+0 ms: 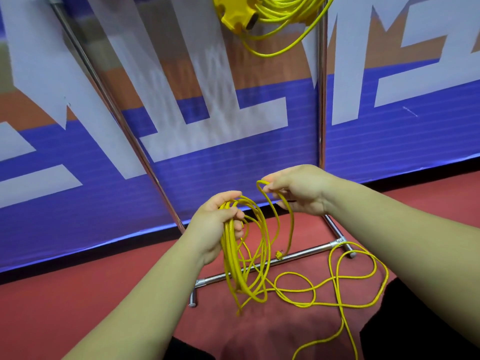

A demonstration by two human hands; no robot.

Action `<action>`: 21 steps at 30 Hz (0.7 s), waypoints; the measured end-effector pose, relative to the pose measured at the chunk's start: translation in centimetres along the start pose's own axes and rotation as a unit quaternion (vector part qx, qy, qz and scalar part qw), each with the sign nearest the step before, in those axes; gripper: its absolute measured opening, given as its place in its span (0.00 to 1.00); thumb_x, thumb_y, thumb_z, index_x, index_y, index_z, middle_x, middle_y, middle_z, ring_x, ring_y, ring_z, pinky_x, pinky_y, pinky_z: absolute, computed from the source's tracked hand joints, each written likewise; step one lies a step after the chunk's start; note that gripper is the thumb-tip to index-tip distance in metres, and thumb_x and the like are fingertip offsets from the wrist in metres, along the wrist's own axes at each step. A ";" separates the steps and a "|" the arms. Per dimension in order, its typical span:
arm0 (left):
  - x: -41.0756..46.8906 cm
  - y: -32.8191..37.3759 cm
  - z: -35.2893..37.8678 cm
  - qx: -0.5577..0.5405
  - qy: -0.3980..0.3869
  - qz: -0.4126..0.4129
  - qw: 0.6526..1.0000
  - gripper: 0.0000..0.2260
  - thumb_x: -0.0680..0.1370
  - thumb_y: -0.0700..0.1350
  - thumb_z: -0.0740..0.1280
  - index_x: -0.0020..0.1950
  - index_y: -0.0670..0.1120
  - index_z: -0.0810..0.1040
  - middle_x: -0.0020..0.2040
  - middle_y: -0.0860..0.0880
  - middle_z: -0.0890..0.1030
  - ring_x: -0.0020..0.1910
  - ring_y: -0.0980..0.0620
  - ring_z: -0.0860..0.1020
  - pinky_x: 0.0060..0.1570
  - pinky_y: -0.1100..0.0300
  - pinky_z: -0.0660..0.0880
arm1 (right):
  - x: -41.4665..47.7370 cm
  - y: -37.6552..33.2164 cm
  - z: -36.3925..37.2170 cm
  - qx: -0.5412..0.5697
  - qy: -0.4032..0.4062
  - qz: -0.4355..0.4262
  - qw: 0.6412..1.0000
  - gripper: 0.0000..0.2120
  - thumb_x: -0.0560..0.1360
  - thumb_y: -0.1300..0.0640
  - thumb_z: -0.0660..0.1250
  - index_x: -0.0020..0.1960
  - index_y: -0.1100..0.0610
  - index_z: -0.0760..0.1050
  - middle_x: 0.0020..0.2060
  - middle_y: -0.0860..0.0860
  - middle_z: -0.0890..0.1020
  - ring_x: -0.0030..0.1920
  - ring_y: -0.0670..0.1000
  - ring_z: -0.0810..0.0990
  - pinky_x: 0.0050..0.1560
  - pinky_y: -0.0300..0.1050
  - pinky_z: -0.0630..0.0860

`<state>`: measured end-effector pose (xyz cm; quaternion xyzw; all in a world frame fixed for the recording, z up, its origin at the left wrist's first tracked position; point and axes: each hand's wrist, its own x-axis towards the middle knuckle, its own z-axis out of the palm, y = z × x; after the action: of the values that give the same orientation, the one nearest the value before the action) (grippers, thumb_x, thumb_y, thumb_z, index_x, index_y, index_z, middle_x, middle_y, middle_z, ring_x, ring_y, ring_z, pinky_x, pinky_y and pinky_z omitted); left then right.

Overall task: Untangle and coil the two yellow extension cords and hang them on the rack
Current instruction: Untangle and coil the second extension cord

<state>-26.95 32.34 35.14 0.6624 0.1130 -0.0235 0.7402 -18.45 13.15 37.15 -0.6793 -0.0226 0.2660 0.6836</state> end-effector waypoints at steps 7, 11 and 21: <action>0.8 0.3 0.6 -0.091 0.046 -0.025 0.995 0.13 0.84 0.37 0.58 0.65 0.47 0.76 0.42 0.42 0.83 0.28 0.51 0.74 0.28 0.58 0.73 | -0.1 -0.2 0.8 -0.056 -0.055 -0.065 0.995 0.09 0.79 0.64 0.66 0.54 0.56 0.82 0.42 0.53 0.84 0.34 0.45 0.77 0.32 0.36 0.72; 1.1 0.4 0.6 -0.103 0.052 -0.043 0.992 0.12 0.84 0.42 0.60 0.65 0.47 0.77 0.45 0.41 0.85 0.28 0.52 0.72 0.27 0.60 0.71 | -0.3 0.0 1.1 -0.089 -0.092 -0.090 0.988 0.10 0.78 0.64 0.66 0.53 0.56 0.84 0.44 0.58 0.82 0.38 0.50 0.75 0.36 0.39 0.71; 1.2 1.5 0.2 -0.142 0.069 -0.055 0.986 0.14 0.79 0.36 0.66 0.63 0.45 0.75 0.35 0.45 0.79 0.28 0.52 0.74 0.25 0.61 0.72 | -1.1 1.2 2.2 -0.094 -0.165 -0.092 0.977 0.10 0.75 0.67 0.71 0.56 0.58 0.80 0.39 0.57 0.83 0.37 0.50 0.80 0.38 0.40 0.77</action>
<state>-25.51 32.43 36.42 0.5436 0.2020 -0.0024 0.8147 -20.64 14.64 36.50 -0.6825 -0.2225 0.3068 0.6250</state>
